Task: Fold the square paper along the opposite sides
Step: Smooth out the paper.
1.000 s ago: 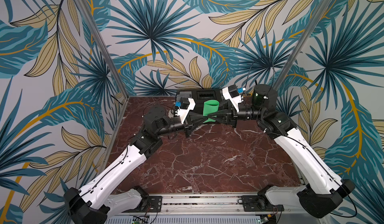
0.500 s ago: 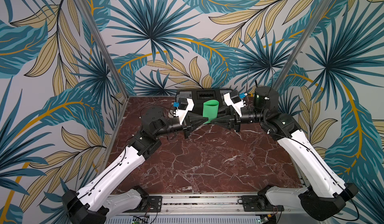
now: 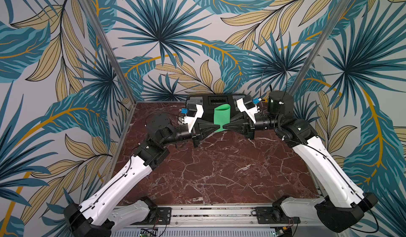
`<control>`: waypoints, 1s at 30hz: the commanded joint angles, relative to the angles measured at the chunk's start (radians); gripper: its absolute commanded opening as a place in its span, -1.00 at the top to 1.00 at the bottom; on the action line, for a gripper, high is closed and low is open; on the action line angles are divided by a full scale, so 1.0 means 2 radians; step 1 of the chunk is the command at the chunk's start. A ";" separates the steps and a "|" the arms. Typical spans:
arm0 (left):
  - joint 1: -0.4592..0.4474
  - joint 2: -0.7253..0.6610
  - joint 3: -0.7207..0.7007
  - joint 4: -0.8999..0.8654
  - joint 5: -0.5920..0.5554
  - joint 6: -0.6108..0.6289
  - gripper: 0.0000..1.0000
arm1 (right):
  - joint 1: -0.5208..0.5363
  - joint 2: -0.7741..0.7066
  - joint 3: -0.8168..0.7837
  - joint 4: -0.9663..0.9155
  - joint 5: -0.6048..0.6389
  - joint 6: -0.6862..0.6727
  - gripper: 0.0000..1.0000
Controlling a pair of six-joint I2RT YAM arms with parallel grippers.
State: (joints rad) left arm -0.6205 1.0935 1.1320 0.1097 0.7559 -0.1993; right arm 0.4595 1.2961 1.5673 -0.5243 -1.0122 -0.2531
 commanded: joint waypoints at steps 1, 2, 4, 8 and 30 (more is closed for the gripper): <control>-0.001 0.001 0.028 0.004 0.000 0.003 1.00 | -0.002 -0.001 0.006 -0.006 -0.018 -0.003 0.98; -0.001 0.002 0.028 0.002 -0.002 0.005 1.00 | -0.003 -0.002 0.005 -0.006 -0.019 -0.004 1.00; -0.001 0.003 0.028 -0.003 -0.006 0.009 1.00 | -0.002 -0.005 0.003 -0.007 -0.024 -0.008 1.00; 0.000 0.005 0.029 -0.004 -0.010 0.011 1.00 | -0.002 -0.008 0.000 -0.007 -0.025 -0.010 1.00; 0.000 0.018 0.034 -0.005 0.027 0.001 1.00 | -0.003 -0.002 0.029 -0.007 -0.013 -0.009 0.95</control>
State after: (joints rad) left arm -0.6205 1.1328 1.1515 0.0929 0.7910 -0.1925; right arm 0.4561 1.2957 1.6081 -0.5301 -1.0260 -0.2703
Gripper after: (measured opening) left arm 0.049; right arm 0.046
